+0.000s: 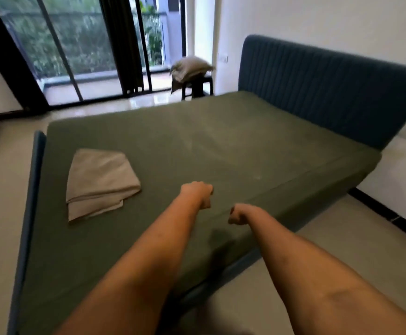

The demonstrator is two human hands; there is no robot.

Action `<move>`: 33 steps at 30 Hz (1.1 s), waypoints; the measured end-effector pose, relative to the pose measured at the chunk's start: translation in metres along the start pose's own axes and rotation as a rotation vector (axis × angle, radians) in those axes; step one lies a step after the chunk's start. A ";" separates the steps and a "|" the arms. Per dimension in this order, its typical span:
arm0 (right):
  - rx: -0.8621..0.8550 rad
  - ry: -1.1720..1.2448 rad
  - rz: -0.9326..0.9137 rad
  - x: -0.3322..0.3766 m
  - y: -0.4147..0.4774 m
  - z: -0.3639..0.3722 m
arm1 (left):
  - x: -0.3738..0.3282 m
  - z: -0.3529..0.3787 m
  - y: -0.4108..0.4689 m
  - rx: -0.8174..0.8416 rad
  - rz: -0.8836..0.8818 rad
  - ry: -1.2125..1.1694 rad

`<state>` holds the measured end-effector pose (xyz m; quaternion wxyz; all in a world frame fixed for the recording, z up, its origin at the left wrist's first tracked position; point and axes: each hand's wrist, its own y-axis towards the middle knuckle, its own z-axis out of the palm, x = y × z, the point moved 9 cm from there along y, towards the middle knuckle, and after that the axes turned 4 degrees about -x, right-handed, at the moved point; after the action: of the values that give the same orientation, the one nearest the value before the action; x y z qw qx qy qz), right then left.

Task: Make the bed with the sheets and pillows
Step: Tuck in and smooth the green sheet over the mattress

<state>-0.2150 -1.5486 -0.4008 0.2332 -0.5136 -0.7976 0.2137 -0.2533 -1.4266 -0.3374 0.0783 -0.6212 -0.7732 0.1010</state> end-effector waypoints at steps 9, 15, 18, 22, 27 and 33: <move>-0.223 0.165 -0.096 -0.059 -0.037 -0.089 | -0.070 -0.023 0.058 0.100 -0.062 -0.068; -0.190 0.186 0.024 -0.206 -0.045 -0.126 | -0.212 -0.036 0.096 0.053 0.043 -0.177; -0.147 0.170 0.064 -0.266 -0.044 -0.148 | -0.260 -0.056 0.122 0.020 0.067 -0.175; -0.252 0.197 0.122 -0.331 -0.024 -0.184 | -0.322 -0.094 0.151 -0.061 0.122 -0.176; -0.297 0.214 0.099 -0.351 0.002 -0.197 | -0.356 -0.094 0.175 -0.028 0.140 -0.129; -0.260 0.249 0.090 -0.370 0.060 -0.207 | -0.361 -0.089 0.232 0.009 0.153 -0.108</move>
<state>0.0853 -1.8444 -0.3265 0.2519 -0.5970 -0.7598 0.0539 0.0660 -1.7258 -0.3089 0.0313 -0.6717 -0.7260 0.1437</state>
